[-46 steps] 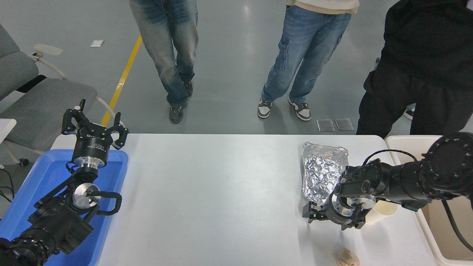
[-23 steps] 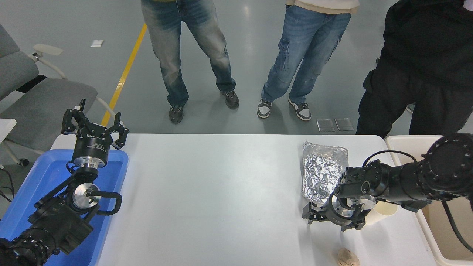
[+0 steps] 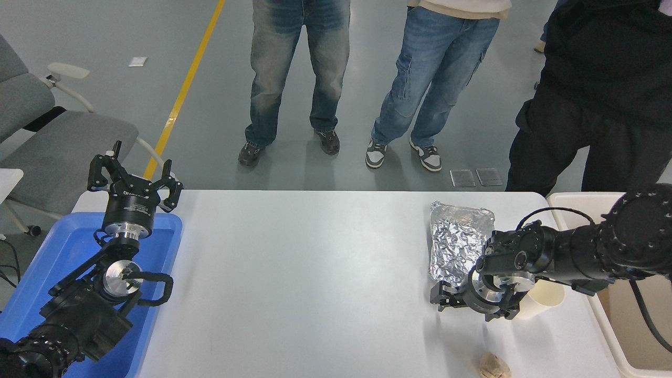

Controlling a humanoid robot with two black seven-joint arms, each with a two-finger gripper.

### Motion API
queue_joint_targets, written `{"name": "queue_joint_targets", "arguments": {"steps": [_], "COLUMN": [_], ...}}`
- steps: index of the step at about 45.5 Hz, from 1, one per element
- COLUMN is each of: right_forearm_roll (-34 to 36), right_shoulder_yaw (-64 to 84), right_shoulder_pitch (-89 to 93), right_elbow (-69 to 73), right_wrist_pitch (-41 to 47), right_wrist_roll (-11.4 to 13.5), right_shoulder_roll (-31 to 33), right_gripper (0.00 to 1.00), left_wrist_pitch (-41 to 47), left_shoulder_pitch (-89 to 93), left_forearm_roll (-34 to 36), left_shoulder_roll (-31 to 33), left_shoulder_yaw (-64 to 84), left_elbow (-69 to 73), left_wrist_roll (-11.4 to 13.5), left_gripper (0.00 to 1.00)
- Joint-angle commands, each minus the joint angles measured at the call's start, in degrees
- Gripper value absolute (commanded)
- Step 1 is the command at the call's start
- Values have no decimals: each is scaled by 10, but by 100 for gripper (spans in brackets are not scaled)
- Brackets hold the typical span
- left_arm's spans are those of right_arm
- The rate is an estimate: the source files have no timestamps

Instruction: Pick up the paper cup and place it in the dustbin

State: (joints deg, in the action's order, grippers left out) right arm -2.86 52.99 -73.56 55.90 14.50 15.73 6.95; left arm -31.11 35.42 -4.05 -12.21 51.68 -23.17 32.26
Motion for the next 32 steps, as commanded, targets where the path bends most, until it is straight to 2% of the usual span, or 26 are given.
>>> {"name": "queue_joint_targets", "arguments": {"steps": [1, 32], "right_forearm_roll": [0, 1], "right_shoulder_yaw": [1, 8], "right_shoulder_pitch": [0, 2], "right_elbow": [0, 3], "right_wrist_pitch": [0, 0], "right_wrist_roll": [0, -4], "right_shoulder_roll": [10, 8], "right_gripper": [100, 100], "left_wrist_pitch": [0, 0], "left_shoulder_pitch": [0, 0], "left_forearm_roll": [0, 0], "left_shoulder_roll": [0, 0], "left_shoulder_yaw": [0, 0], "left_elbow": [0, 1], "left_wrist_roll": [0, 0], "left_gripper": [99, 99]}}
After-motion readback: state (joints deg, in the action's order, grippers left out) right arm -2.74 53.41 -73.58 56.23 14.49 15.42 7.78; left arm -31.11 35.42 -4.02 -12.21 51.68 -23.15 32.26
